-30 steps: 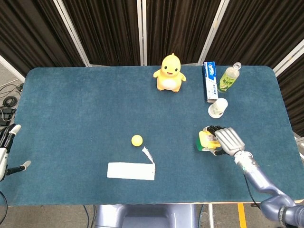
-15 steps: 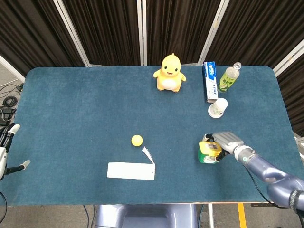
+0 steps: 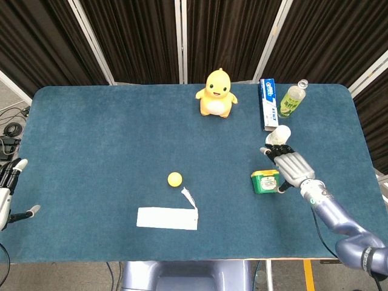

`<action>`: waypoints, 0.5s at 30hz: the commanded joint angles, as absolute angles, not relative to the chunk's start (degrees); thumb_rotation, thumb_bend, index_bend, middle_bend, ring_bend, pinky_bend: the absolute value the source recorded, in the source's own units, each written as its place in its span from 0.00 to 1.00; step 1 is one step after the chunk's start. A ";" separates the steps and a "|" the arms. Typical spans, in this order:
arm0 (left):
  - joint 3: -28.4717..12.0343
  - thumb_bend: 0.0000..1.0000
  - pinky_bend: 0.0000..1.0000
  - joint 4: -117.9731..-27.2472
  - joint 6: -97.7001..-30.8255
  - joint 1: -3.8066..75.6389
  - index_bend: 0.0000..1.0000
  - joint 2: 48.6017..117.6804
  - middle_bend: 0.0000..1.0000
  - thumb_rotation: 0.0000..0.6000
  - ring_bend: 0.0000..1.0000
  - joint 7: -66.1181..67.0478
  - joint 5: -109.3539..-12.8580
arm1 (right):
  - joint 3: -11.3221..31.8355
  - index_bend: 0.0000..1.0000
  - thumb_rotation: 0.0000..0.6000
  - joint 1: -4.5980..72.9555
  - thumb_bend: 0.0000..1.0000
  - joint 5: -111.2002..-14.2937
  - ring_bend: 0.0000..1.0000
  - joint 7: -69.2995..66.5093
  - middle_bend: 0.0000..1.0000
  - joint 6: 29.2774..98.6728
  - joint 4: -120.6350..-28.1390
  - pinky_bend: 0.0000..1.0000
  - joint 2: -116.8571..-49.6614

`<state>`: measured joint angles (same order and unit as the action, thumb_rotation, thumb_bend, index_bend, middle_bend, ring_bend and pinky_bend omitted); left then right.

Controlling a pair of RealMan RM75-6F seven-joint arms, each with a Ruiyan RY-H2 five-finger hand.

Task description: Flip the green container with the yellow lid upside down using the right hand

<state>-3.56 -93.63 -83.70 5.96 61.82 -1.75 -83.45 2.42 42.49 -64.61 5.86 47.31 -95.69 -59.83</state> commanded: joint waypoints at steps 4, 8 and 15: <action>-3.57 0.00 0.00 -93.68 -83.60 6.01 0.00 61.91 0.00 1.00 0.00 -1.62 -83.37 | -2.02 0.00 1.00 34.75 0.00 -80.99 0.00 3.02 0.00 58.76 -92.28 0.00 -64.22; -3.52 0.00 0.00 -93.74 -83.59 6.02 0.00 61.98 0.00 1.00 0.00 -1.31 -83.42 | -4.10 0.00 1.00 32.89 0.00 -87.53 0.00 1.84 0.01 62.03 -84.46 0.05 -69.50; -3.58 0.00 0.00 -93.75 -83.44 6.04 0.00 61.99 0.00 1.00 0.00 -1.24 -83.12 | -4.06 0.06 1.00 32.26 0.00 -90.09 0.00 3.27 0.11 63.12 -76.95 0.17 -75.63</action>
<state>-3.57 -93.75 -83.46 6.03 61.99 -1.23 -83.14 -4.11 32.87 -88.81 2.65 61.90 -79.37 -73.42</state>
